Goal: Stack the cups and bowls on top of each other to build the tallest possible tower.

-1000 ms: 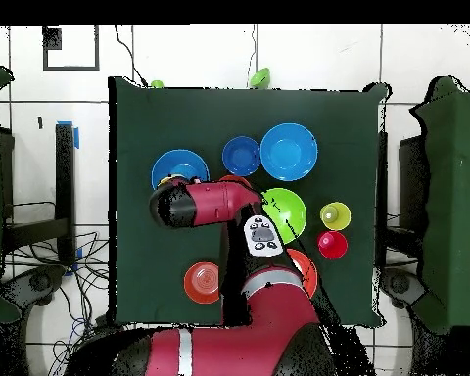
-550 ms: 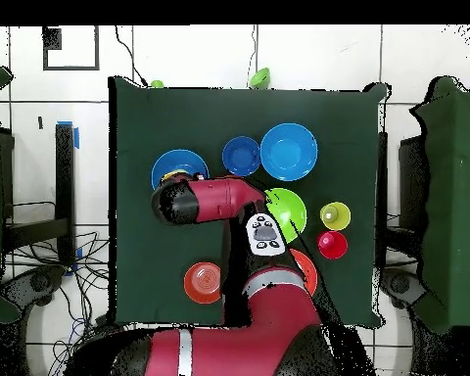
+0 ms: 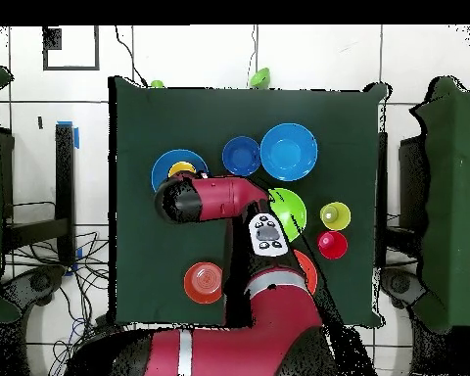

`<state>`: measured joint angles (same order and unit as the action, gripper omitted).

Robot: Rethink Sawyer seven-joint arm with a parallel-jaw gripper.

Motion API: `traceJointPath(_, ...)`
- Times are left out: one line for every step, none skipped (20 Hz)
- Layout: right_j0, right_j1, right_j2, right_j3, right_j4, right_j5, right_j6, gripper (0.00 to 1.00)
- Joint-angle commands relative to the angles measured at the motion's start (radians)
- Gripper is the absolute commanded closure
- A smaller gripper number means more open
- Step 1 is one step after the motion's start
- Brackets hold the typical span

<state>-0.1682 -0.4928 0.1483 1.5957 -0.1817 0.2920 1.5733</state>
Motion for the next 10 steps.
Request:
traceJointPath(-0.001,0.025,0.036,-0.049,-0.022,0.027,0.073,0.00)
traceJointPath(0.000,0.025,0.036,-0.050,-0.022,0.029,0.072,0.00)
traceJointPath(0.002,0.025,0.034,-0.050,-0.018,0.037,0.075,0.00)
traceJointPath(0.003,0.026,0.034,-0.052,-0.020,0.039,0.072,0.00)
traceJointPath(0.001,0.025,0.037,-0.046,-0.021,0.031,0.073,0.00)
traceJointPath(0.001,0.025,0.039,-0.046,-0.023,0.039,0.066,0.00)
traceJointPath(0.000,0.025,0.042,-0.047,-0.026,0.047,0.058,0.00)
traceJointPath(0.000,0.025,0.043,-0.049,-0.025,0.052,0.056,0.00)
traceJointPath(-0.001,0.022,0.043,-0.049,-0.022,0.056,0.057,0.00)
traceJointPath(0.000,0.022,0.043,-0.050,-0.021,0.059,0.057,0.00)
